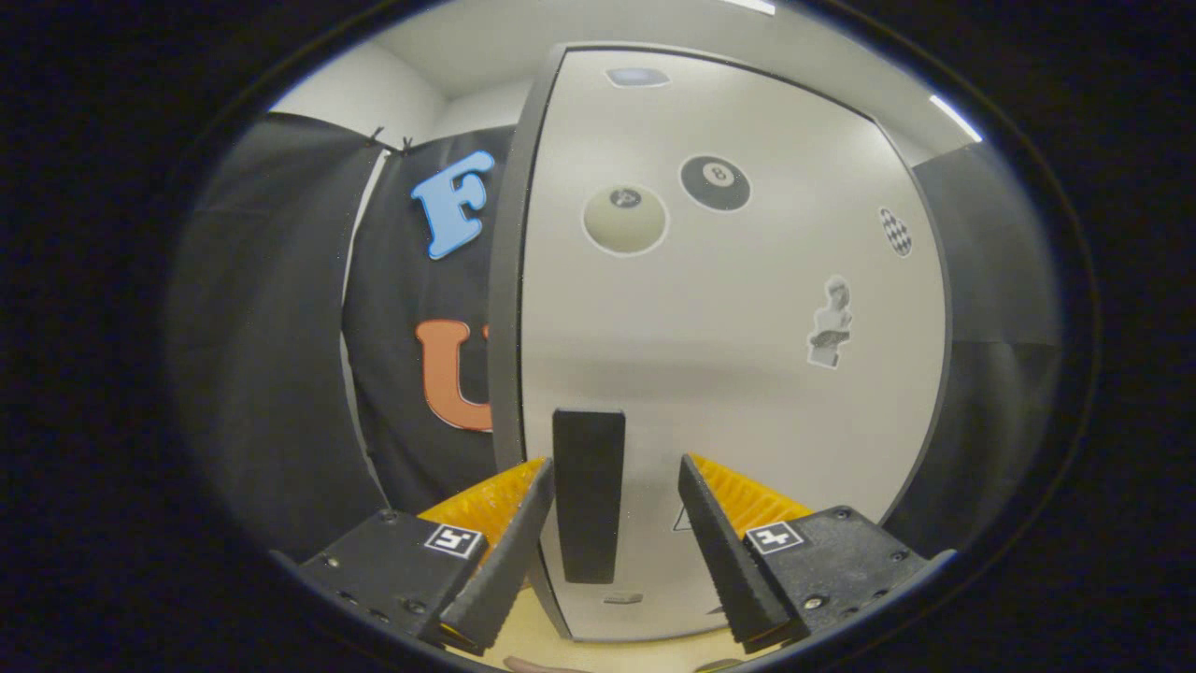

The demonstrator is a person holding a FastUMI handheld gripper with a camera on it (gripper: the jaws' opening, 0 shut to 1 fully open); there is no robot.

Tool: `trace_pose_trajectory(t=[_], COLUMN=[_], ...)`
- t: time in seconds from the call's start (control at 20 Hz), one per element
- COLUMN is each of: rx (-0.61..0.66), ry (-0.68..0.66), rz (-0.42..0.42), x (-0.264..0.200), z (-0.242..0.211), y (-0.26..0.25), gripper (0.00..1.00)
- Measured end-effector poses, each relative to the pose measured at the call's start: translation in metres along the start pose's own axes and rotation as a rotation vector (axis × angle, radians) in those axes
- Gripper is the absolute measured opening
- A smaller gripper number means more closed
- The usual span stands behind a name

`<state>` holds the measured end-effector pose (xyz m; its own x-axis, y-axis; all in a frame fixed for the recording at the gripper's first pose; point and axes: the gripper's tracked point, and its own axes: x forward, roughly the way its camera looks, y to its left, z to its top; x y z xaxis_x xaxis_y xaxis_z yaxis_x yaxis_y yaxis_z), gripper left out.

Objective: Open the shoe cabinet door, grab the shoes and put them into the shoe cabinet, then close the shoe cabinet door.

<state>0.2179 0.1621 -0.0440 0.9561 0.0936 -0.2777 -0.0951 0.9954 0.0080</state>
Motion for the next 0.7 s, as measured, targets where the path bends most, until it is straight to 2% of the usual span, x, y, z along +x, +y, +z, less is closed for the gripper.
trace_pose_trajectory(t=[0.05,0.2,0.3,0.35,0.5,0.7], rx=[0.021,0.033,0.026,0.010,0.033,0.025], ry=[-0.038,-0.049,-0.047,-0.047,-0.029,-0.008], rz=[0.003,0.020,0.000,-0.003,0.045,0.086], x=[0.002,-0.001,-0.001,-0.001,-0.005,-0.019], z=[0.007,0.008,0.006,0.006,0.005,0.005], y=[0.001,0.012,0.014,0.012,0.013,0.014], gripper=[0.81,0.74,0.40,0.35,0.29,0.28])
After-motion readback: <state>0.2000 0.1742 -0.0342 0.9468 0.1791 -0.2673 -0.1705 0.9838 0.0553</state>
